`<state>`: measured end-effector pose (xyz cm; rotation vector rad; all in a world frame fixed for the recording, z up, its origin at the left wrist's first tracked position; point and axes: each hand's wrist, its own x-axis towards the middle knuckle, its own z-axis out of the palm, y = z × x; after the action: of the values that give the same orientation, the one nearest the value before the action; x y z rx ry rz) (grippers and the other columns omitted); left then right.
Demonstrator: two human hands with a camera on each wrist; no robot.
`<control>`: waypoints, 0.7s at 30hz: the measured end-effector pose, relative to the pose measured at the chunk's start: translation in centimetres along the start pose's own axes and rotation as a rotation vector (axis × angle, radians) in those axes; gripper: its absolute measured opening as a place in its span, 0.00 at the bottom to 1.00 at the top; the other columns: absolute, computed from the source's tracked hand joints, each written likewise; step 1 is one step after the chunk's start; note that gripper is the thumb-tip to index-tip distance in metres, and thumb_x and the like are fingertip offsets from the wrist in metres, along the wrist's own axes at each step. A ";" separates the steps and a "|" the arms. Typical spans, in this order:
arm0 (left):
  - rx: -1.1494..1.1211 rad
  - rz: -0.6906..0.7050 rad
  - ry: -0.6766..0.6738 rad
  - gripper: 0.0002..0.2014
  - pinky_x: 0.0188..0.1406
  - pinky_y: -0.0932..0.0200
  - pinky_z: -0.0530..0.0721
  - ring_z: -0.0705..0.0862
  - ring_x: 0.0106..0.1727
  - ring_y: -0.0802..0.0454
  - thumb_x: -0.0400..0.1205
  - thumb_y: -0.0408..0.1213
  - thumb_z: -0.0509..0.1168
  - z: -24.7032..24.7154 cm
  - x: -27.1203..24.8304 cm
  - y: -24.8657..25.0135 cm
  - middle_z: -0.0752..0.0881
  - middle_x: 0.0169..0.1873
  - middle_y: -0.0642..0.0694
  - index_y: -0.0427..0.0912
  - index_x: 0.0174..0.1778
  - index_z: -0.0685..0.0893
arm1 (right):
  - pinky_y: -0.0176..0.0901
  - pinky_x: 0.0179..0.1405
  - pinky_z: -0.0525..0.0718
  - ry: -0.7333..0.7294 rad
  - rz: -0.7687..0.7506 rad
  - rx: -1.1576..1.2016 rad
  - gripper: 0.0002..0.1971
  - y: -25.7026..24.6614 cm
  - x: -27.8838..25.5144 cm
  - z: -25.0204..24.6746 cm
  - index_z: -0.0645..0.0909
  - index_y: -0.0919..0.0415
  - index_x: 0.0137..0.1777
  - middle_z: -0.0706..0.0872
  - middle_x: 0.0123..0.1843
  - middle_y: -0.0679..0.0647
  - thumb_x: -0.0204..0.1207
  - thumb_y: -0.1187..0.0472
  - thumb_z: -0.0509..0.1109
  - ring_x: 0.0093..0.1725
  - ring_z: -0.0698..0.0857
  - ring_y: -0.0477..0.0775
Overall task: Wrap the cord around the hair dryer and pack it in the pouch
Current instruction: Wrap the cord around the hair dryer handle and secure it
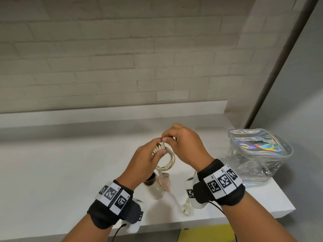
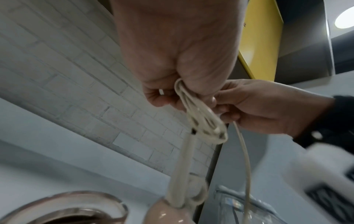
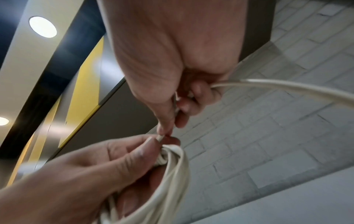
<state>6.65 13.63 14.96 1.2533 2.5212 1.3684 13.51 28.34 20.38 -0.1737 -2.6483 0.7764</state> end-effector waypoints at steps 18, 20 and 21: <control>-0.003 -0.017 0.125 0.12 0.42 0.63 0.81 0.85 0.41 0.61 0.86 0.50 0.57 1.4 -0.6 -1.0 0.87 0.38 0.61 0.50 0.52 0.83 | 0.40 0.67 0.80 -0.288 0.179 0.747 0.20 3.2 -3.2 3.7 0.74 0.52 0.73 0.87 0.60 0.48 0.82 0.57 0.67 0.62 0.84 0.44; 0.060 -0.042 0.138 0.13 0.37 0.61 0.79 0.84 0.35 0.62 0.86 0.50 0.55 1.5 -0.7 -0.9 0.85 0.32 0.61 0.50 0.52 0.82 | 0.46 0.63 0.83 -0.286 0.203 0.782 0.26 2.9 -3.5 4.0 0.70 0.49 0.75 0.89 0.53 0.54 0.78 0.63 0.70 0.56 0.88 0.53; 0.100 -0.048 0.148 0.14 0.34 0.62 0.76 0.82 0.33 0.63 0.85 0.52 0.54 1.6 -0.7 -0.7 0.83 0.30 0.61 0.50 0.52 0.82 | 0.48 0.60 0.84 -0.260 0.221 0.802 0.27 2.7 -3.4 4.1 0.70 0.49 0.75 0.89 0.48 0.55 0.78 0.66 0.69 0.53 0.88 0.56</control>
<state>7.27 14.10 13.19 1.1383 2.7305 1.3902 15.15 27.86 14.65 -0.1502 -2.3288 1.9648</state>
